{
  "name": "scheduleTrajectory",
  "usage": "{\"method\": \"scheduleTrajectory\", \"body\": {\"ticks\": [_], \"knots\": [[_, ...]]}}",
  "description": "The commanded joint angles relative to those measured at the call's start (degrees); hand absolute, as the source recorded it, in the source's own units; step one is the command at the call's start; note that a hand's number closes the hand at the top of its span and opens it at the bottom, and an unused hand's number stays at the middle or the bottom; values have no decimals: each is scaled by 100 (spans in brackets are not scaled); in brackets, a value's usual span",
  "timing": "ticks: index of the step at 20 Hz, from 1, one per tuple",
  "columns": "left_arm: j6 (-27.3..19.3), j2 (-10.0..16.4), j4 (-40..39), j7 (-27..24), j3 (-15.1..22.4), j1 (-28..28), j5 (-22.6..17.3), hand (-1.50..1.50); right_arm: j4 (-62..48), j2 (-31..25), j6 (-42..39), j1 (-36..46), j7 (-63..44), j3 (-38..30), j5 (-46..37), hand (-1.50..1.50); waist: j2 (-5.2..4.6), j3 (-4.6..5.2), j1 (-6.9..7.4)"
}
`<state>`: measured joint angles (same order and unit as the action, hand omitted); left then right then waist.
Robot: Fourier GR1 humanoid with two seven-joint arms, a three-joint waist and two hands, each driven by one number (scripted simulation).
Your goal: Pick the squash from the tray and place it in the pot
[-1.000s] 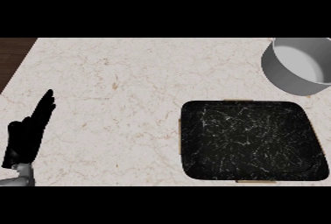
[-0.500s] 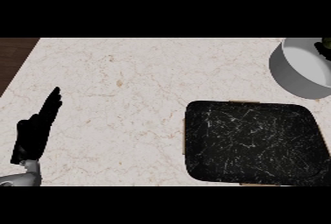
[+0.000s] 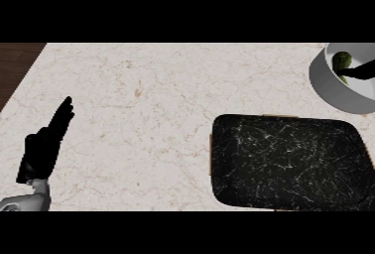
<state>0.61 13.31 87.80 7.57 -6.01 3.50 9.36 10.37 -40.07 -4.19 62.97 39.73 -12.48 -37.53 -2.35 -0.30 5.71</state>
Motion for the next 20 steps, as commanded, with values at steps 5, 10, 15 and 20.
{"method": "scheduleTrajectory", "body": {"ticks": [5,10,15,20], "knots": [[66,109,-193,-55,-209,81,-132,0,-223,81,-451,219,619,-1016,1014,-150,7,-8,-74],[-18,-1,-122,36,-122,38,-58,0,-457,-288,-1274,320,508,-1602,1609,-150,22,-2,-136],[76,74,-148,-26,-142,47,-79,0,-601,-828,-2310,407,34,-1645,1672,-150,31,5,-153],[46,121,37,-14,-242,-26,-118,0,-562,-1144,-3008,-106,329,-1731,1791,-150,45,-10,-173]]}}
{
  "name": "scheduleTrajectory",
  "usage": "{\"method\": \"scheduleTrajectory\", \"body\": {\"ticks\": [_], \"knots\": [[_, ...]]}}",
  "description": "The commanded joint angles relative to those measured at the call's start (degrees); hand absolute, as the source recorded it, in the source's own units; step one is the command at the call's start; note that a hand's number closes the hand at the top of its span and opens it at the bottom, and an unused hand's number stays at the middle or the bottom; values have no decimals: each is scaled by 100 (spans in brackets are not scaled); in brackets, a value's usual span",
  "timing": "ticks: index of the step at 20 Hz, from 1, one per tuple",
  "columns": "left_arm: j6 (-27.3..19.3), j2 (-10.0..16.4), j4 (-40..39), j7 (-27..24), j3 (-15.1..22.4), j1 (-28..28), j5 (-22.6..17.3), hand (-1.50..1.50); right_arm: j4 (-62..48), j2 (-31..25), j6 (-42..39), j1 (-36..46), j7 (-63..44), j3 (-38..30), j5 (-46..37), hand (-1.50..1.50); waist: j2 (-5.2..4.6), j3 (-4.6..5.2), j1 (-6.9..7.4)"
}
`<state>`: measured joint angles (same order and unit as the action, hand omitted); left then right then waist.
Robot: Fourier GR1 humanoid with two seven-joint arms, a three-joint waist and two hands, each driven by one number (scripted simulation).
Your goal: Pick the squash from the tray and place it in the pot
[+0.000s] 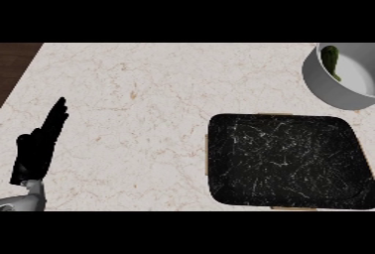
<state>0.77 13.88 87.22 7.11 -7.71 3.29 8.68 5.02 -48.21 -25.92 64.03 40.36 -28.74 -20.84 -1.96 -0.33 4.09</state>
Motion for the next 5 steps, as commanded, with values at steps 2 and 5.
{"method": "scheduleTrajectory", "body": {"ticks": [2,5], "knots": [[72,32,-31,-25,-78,0,-102,0,-42,-291,-855,-545,463,-209,234,-150,-24,-15,-34],[69,97,-59,-30,-158,-75,-98,0,23,-659,-1195,-705,366,-297,340,-150,-9,-17,-74]]}}
